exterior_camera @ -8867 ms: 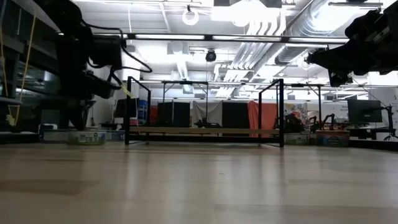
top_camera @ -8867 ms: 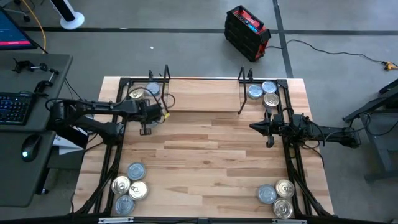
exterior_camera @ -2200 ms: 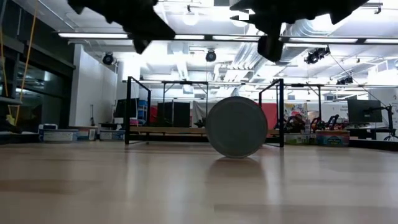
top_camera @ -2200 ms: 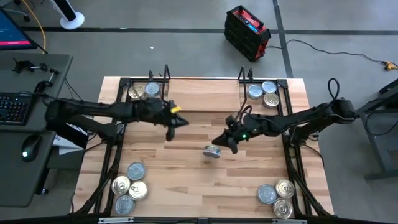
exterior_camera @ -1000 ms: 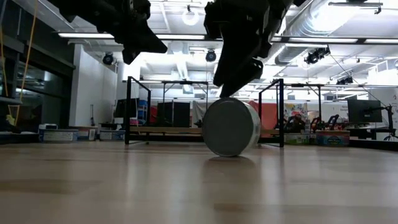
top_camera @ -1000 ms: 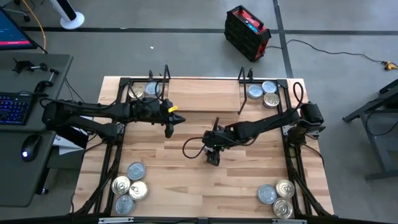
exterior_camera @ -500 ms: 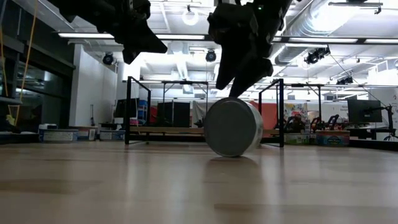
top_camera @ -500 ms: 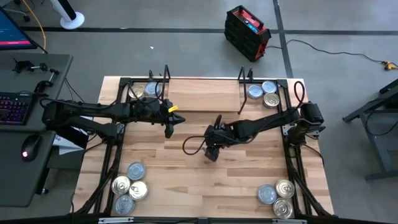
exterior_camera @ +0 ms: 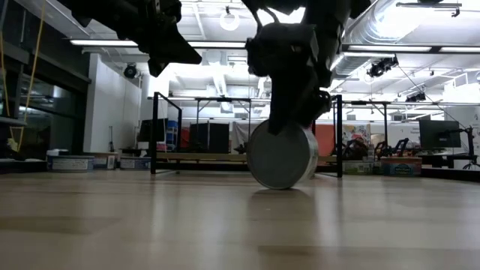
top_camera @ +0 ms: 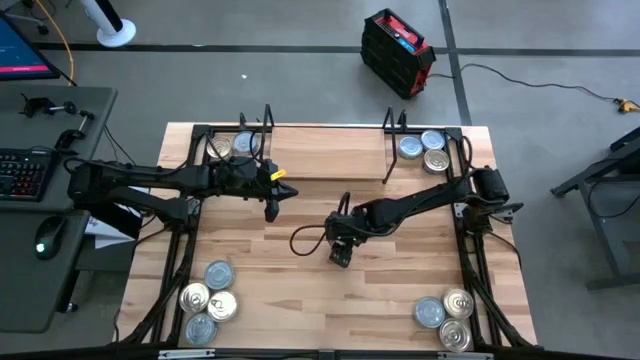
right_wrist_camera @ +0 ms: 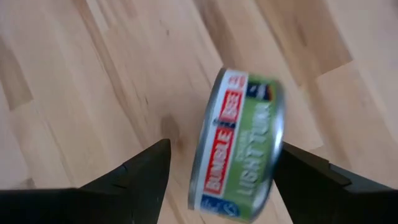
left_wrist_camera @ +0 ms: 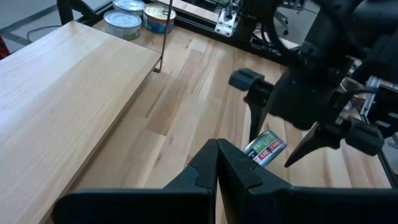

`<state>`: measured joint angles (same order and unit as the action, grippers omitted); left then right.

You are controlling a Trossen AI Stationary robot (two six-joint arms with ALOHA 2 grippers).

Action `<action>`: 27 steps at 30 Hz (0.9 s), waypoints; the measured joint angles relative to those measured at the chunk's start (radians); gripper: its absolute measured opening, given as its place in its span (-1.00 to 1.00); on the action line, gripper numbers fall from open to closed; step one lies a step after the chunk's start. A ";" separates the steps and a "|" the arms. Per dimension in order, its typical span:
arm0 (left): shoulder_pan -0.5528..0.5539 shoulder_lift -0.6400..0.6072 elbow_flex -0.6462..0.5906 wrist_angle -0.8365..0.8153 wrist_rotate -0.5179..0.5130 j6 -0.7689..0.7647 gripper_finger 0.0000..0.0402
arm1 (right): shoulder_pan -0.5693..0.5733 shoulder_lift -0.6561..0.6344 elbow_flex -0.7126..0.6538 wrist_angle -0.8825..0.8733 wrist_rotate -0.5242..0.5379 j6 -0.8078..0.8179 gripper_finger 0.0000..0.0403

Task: Stack canned seafood by type on shelf
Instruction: Put the green tuna can on the shelf

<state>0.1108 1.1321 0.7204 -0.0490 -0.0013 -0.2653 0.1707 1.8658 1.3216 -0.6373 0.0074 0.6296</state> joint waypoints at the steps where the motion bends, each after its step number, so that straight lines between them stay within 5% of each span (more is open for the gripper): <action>1: 0.000 0.000 0.000 0.000 0.000 0.000 -1.00 | 0.000 0.004 0.000 -0.002 0.000 0.000 0.29; 8: 0.000 0.000 0.000 0.000 0.000 0.000 -1.00 | 0.000 0.012 0.000 -0.002 0.010 0.003 0.19; 15: 0.000 0.000 0.000 0.000 0.000 0.000 -1.00 | -0.001 0.012 0.000 -0.004 0.014 0.000 -0.44; 27: 0.000 0.000 0.000 0.001 0.000 -0.003 -1.00 | 0.010 -0.013 0.000 -0.146 -0.036 -0.052 -0.43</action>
<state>0.1108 1.1323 0.7204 -0.0476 -0.0013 -0.2681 0.1807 1.8529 1.3215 -0.7829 -0.0285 0.5777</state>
